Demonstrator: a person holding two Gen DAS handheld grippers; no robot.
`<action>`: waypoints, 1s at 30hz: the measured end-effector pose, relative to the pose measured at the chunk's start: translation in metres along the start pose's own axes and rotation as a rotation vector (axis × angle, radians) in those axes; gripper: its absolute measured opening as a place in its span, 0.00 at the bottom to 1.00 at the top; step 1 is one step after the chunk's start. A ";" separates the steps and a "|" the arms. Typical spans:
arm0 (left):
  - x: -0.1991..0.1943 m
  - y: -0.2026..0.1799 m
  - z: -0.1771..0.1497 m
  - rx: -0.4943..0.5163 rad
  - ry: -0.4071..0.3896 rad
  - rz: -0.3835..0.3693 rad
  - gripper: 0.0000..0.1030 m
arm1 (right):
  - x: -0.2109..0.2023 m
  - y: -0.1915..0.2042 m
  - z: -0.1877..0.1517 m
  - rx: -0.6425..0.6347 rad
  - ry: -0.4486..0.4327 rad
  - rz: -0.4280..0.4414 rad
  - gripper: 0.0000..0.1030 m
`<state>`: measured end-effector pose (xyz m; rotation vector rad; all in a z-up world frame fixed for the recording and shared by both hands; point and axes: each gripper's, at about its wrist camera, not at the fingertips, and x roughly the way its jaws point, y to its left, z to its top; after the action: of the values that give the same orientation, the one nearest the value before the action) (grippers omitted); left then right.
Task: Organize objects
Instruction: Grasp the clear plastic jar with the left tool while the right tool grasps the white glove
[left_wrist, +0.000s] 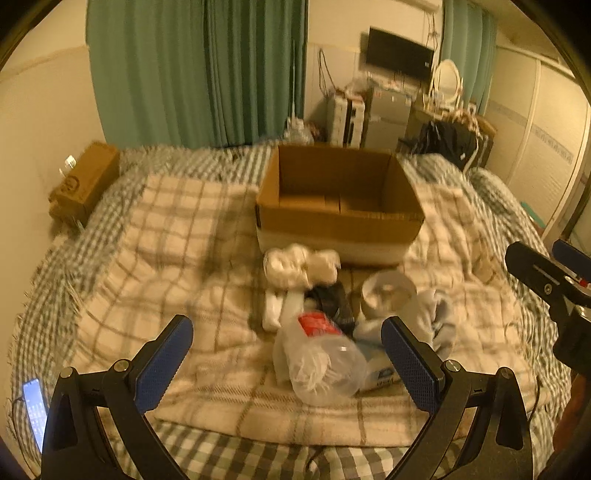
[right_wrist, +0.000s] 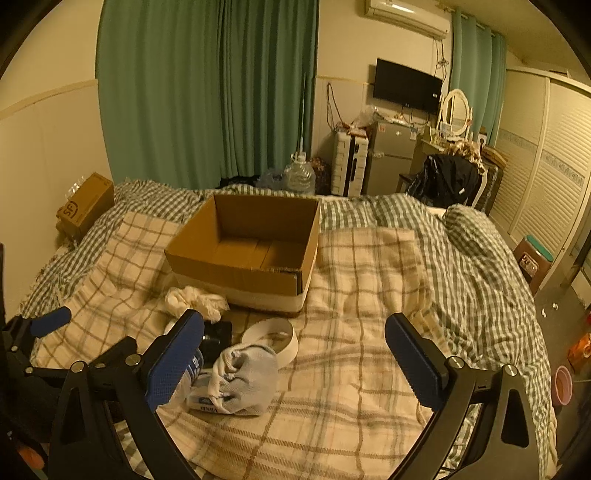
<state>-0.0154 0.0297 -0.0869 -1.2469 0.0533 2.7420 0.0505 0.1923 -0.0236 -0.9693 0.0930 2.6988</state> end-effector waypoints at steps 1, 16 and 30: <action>0.005 -0.001 -0.002 0.002 0.019 -0.008 1.00 | 0.004 0.000 -0.003 0.001 0.010 0.003 0.96; 0.078 -0.016 -0.022 0.022 0.280 -0.061 0.90 | 0.062 0.012 -0.032 -0.007 0.157 0.043 0.89; 0.064 -0.004 -0.020 -0.021 0.248 -0.163 0.68 | 0.078 0.017 -0.044 -0.007 0.248 0.155 0.38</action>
<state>-0.0414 0.0387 -0.1484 -1.5180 -0.0519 2.4455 0.0157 0.1871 -0.1076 -1.3470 0.2161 2.7016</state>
